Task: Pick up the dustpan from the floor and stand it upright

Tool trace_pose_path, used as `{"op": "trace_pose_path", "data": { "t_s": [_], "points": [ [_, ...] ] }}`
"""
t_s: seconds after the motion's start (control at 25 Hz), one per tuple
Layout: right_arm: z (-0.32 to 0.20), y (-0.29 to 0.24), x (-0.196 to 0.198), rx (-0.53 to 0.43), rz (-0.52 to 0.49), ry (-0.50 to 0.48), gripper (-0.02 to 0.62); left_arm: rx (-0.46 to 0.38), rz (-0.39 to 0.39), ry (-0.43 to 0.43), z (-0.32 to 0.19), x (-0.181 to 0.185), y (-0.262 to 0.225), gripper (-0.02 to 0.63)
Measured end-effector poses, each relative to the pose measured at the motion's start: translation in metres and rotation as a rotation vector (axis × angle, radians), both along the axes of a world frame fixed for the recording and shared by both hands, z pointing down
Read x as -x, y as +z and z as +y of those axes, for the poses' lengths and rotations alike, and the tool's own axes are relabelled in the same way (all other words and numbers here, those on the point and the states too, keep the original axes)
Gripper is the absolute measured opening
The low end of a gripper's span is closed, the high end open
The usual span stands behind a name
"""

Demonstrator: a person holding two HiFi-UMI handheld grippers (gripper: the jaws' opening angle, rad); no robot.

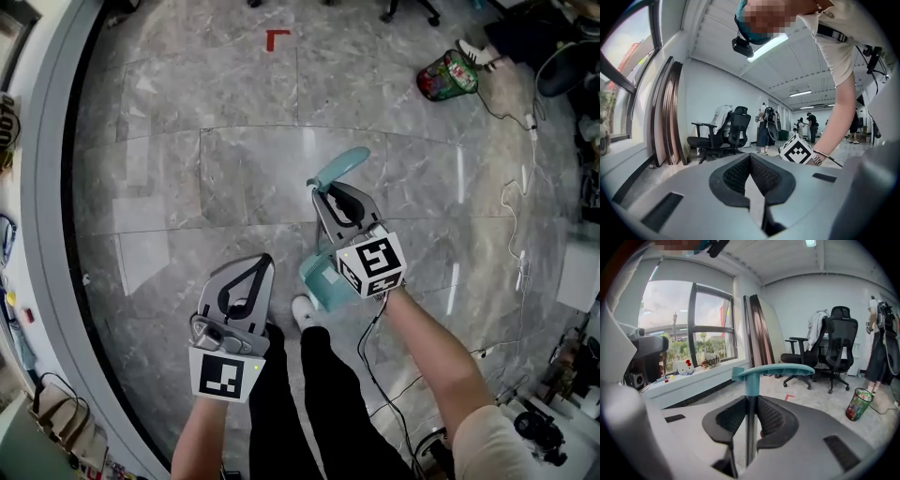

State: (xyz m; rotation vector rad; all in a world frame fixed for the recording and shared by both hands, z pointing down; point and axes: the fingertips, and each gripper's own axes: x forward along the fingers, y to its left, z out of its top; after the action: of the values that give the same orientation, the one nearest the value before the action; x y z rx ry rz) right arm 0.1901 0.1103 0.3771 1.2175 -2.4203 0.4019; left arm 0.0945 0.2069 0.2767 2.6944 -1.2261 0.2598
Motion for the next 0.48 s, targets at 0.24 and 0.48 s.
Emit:
{"op": "trace_pose_path", "data": {
  "t_s": [0.24, 0.48],
  "points": [
    [0.089, -0.041, -0.073, -0.103, -0.085, 0.014, 0.091, -0.024, -0.005, -0.046, 0.074, -0.067, -0.023, 0.011],
    [0.180, -0.062, -0.085, -0.168, -0.097, -0.202, 0.091, -0.055, 0.049, -0.192, 0.135, -0.143, -0.053, 0.011]
  ]
}}
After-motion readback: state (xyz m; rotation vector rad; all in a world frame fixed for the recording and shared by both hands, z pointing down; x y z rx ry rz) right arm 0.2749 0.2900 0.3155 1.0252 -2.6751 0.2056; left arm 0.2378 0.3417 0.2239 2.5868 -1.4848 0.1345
